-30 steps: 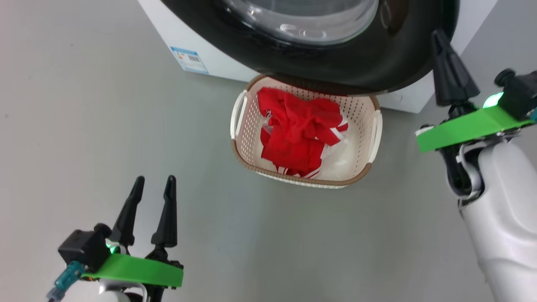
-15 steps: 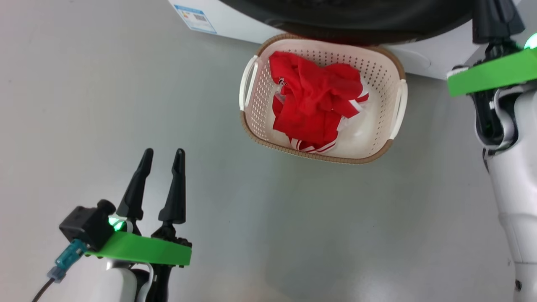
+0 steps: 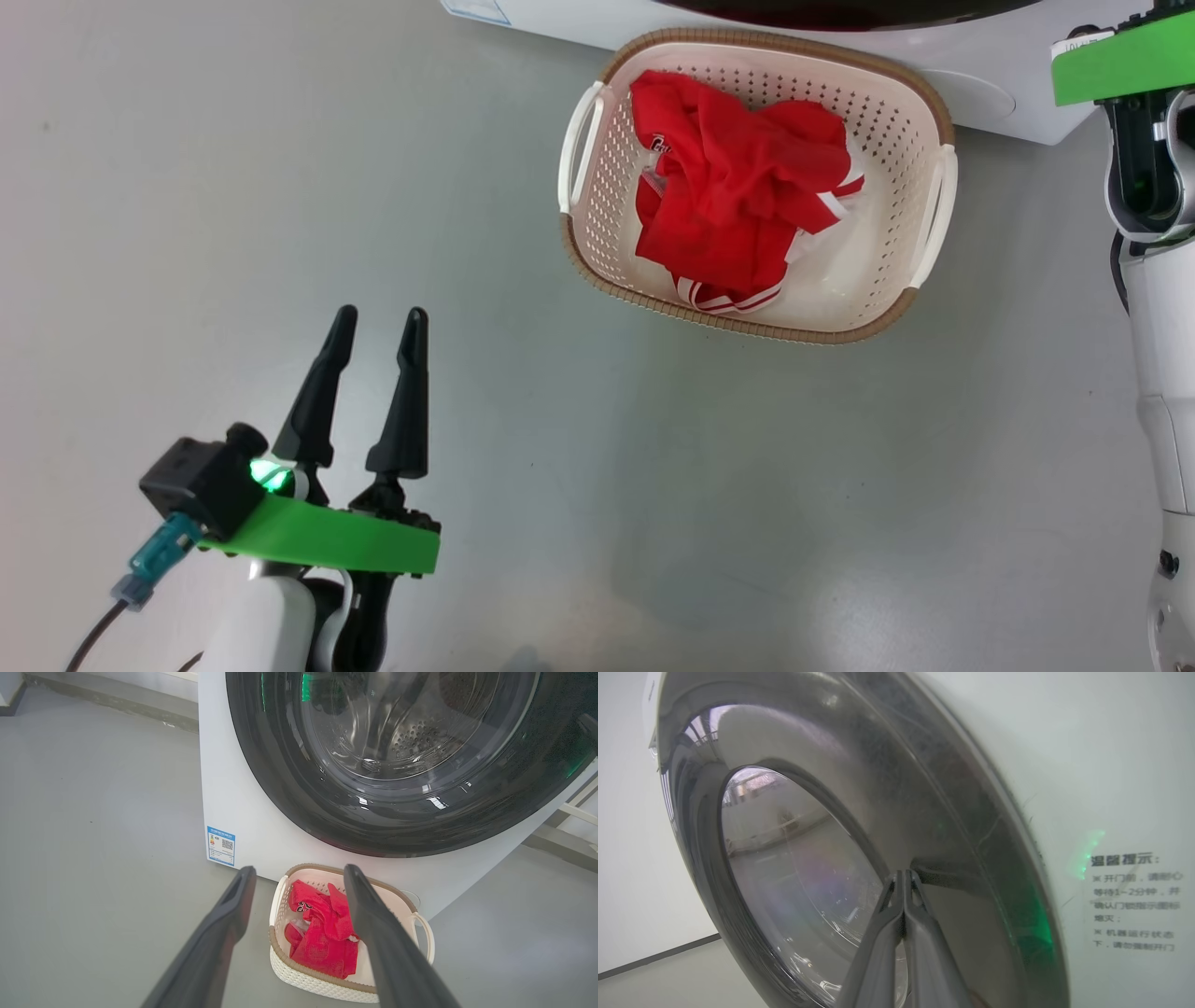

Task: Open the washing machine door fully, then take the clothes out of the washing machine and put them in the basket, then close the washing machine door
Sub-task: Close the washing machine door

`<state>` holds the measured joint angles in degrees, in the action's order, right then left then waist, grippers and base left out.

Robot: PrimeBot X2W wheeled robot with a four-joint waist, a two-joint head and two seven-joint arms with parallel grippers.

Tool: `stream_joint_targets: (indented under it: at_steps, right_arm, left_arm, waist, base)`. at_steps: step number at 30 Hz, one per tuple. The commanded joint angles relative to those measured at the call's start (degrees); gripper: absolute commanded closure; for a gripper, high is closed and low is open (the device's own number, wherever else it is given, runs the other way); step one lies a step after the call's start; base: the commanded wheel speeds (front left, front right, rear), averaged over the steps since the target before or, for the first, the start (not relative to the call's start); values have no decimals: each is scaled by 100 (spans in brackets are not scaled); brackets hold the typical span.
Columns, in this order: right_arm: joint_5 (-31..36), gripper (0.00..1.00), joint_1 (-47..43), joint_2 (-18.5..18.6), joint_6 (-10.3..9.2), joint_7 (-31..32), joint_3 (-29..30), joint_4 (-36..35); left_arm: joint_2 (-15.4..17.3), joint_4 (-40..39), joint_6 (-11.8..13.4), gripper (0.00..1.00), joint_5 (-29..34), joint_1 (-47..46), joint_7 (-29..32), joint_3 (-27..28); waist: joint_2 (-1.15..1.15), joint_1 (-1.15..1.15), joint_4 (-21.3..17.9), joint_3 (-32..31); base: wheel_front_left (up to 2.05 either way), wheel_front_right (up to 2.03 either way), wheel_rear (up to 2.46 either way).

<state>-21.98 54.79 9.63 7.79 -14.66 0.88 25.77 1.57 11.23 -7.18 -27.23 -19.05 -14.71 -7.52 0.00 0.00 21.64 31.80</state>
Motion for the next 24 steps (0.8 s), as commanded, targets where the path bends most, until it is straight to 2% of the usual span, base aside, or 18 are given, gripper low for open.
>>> stream_joint_targets:
  at_steps: [1, 7, 20, 21, 22, 23, 24]
  right_arm:
    - [-8, 100, 214, -35, -31, -34, 45, -126]
    - [22, 100, -7, -38, -31, -34, -238, -155]
    - [-152, 100, -1496, -25, -31, -34, -959, -527]
    - [-168, 76, -1612, -26, -31, -34, -967, -553]
    - [-191, 63, -1725, -37, -31, -34, -960, -587]
    - [-206, 60, -1837, -46, -31, -34, -960, -619]
    - [-217, 40, -1948, -53, -31, -34, -962, -645]
  left_arm:
    - [131, -147, -31, 0, -48, -37, -29, 189]
    - [131, -92, -31, 0, 19, -9, -29, 234]
    - [131, 49, -31, 0, 405, 310, -29, 493]
    - [131, 60, -31, 0, 434, 343, -29, 515]
    - [131, 67, -31, 0, 470, 377, -29, 537]
    - [131, 77, -31, 0, 503, 415, -29, 560]
    - [133, 87, -31, 0, 535, 451, -29, 582]
  waist:
    - [0, 0, -1, 2]
    - [0, 0, -62, -147]
    - [0, 0, -409, -923]
    - [0, 0, -440, -987]
    - [0, 0, -474, -1048]
    - [0, 0, -509, -1108]
    - [0, 0, -543, -1168]
  base:
    - [0, 0, 0]
    - [0, 0, 0]
    - [0, 0, 0]
    - [0, 0, 0]
    - [0, 0, 0]
    - [0, 0, 0]
    - [0, 0, 0]
